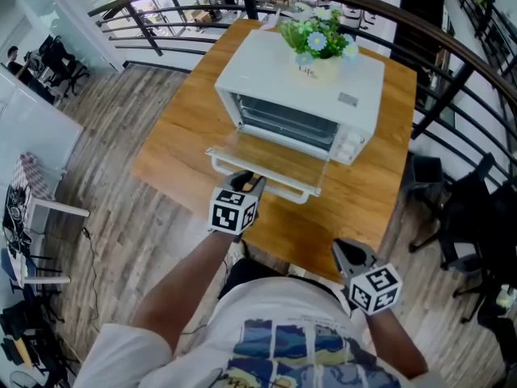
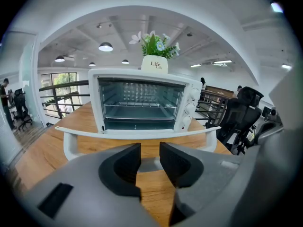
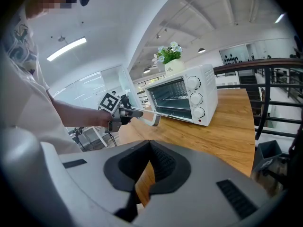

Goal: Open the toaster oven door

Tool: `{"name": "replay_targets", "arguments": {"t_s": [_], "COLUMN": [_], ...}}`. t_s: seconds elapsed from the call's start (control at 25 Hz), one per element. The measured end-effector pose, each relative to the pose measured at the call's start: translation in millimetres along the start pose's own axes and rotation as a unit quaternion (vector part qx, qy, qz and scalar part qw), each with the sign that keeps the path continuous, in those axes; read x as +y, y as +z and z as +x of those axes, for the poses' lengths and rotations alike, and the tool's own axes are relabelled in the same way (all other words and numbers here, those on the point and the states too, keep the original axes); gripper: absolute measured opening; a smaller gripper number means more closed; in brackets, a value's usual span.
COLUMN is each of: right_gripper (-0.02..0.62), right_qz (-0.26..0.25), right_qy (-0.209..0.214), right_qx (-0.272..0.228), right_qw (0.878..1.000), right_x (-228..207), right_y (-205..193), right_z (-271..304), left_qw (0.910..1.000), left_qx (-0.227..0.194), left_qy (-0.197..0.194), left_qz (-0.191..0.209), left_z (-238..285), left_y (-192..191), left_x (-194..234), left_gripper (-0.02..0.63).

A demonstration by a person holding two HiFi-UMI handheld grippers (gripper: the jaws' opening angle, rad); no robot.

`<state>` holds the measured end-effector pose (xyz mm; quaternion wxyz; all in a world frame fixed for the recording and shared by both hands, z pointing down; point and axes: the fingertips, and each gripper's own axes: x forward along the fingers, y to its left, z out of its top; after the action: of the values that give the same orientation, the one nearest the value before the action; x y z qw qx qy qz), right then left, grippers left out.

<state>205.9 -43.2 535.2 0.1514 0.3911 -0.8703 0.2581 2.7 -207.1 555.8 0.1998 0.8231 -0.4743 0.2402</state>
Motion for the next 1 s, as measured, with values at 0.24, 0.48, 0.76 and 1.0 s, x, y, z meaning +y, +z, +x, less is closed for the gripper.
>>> {"name": "replay_targets", "arguments": {"t_s": [0.24,0.48,0.76,1.0], "right_gripper": [0.002,0.002,0.002,0.002], "right_qz": [-0.001,-0.001,-0.001,-0.003], "right_qy": [-0.002,-0.003,-0.005,-0.010], "right_qx": [0.000,0.004,0.006,0.008], "right_qw": [1.000,1.000,1.000,1.000], "right_x": [-2.0,-3.3,-4.8,-5.4], "right_y": [1.3,-1.9,-0.8,-0.2], "right_z": [-1.3,-1.2,-0.9,-2.8], "left_qw": [1.0000,0.9999,0.9996,0.9995], "left_qx": [0.003,0.009,0.024,0.030], "left_qy": [0.005,0.008,0.013,0.013], "left_qz": [-0.004,-0.006,-0.004,0.002], "left_z": [3.6,9.2,17.7,21.8], "left_y": [-17.2,-35.4,-58.2,-68.9], "left_x": [0.8,2.0,3.5,4.1], "left_gripper": [0.121,0.120,0.120,0.120]}}
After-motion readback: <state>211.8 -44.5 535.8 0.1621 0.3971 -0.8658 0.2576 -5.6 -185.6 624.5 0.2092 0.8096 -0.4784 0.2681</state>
